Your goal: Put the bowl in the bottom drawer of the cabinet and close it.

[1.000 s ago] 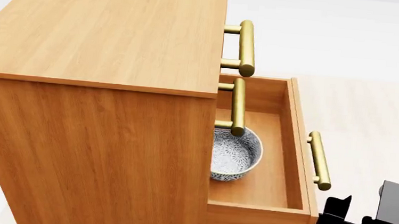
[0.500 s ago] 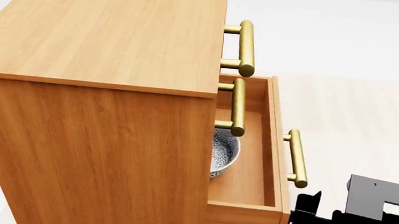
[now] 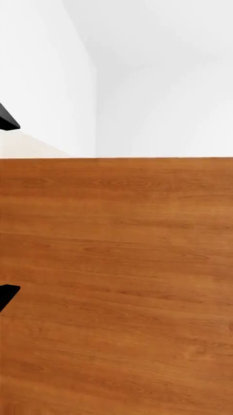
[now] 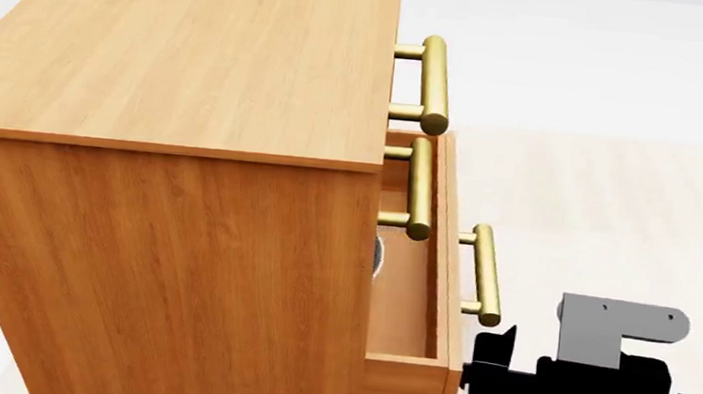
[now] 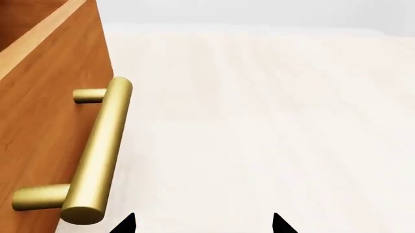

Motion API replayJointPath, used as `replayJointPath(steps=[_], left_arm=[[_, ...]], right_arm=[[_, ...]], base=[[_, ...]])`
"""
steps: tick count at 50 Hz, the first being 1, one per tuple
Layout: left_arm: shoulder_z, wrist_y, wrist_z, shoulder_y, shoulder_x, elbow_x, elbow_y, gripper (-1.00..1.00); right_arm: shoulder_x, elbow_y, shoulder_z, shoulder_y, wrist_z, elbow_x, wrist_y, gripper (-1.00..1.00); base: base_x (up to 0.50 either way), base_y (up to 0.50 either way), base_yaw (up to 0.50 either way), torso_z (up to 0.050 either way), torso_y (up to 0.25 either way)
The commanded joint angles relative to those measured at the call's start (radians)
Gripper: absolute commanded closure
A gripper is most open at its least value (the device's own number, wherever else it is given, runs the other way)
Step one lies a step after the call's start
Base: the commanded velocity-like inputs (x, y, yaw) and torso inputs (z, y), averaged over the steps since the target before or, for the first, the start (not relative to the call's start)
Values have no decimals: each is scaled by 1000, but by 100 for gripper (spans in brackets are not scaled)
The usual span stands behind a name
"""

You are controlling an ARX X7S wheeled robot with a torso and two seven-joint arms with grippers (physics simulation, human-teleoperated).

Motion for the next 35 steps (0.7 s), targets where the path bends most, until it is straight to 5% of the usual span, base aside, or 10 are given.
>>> replayJointPath(steps=[1,35], left_arm=[[2,12,5,-7,3,-5,-17,-100],[6,13,1,-2,-3,-8,-9,-100]], right_arm=[[-29,-2,-35,-4,-7,5,2,-100],[-86,34,-86,7,-10,21,-14,-100]], base=[[0,0,0,0,0],[0,0,0,0,0]])
